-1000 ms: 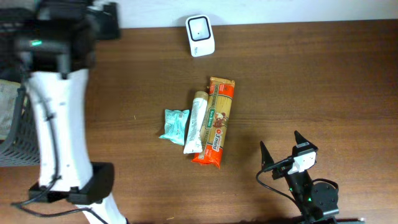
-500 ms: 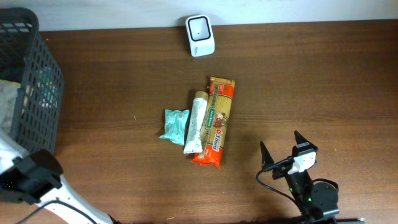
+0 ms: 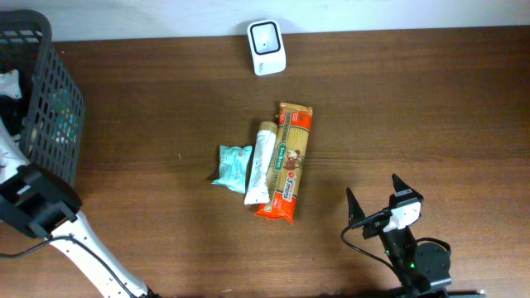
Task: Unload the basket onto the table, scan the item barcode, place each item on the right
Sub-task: 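Reach the left gripper into the basket and grasp a tissue pack, then place the tissue pack beside the mint-green packet and release, then reach the left gripper into the basket and grasp another tissue pack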
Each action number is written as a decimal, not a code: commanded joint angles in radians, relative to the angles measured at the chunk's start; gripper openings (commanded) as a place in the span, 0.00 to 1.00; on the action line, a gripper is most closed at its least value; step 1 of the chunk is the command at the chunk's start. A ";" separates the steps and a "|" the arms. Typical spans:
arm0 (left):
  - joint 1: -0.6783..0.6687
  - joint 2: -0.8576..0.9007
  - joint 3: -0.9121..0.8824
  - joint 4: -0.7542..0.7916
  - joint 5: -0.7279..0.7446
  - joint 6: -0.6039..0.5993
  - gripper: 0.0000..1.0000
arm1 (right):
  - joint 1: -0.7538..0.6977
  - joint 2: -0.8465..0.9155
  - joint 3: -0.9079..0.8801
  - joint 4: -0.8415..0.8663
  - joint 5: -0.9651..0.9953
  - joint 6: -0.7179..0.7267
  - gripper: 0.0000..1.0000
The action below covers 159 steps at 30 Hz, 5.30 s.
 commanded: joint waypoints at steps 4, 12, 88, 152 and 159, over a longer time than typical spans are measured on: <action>0.002 0.107 0.001 -0.024 0.037 0.040 0.57 | -0.005 -0.006 -0.007 -0.002 -0.005 0.000 0.99; 0.002 0.144 0.001 -0.042 0.037 0.040 0.07 | -0.005 -0.006 -0.007 -0.002 -0.005 0.000 0.99; -0.868 -0.933 -1.337 0.460 0.043 -0.333 0.00 | -0.005 -0.006 -0.007 -0.002 -0.005 0.000 0.99; -0.052 -0.250 -0.480 0.658 0.011 -0.129 0.00 | -0.005 -0.006 -0.007 -0.002 -0.005 0.000 0.99; -0.108 -0.779 -0.443 0.427 0.012 -0.333 0.00 | -0.005 -0.006 -0.007 -0.002 -0.005 0.000 0.99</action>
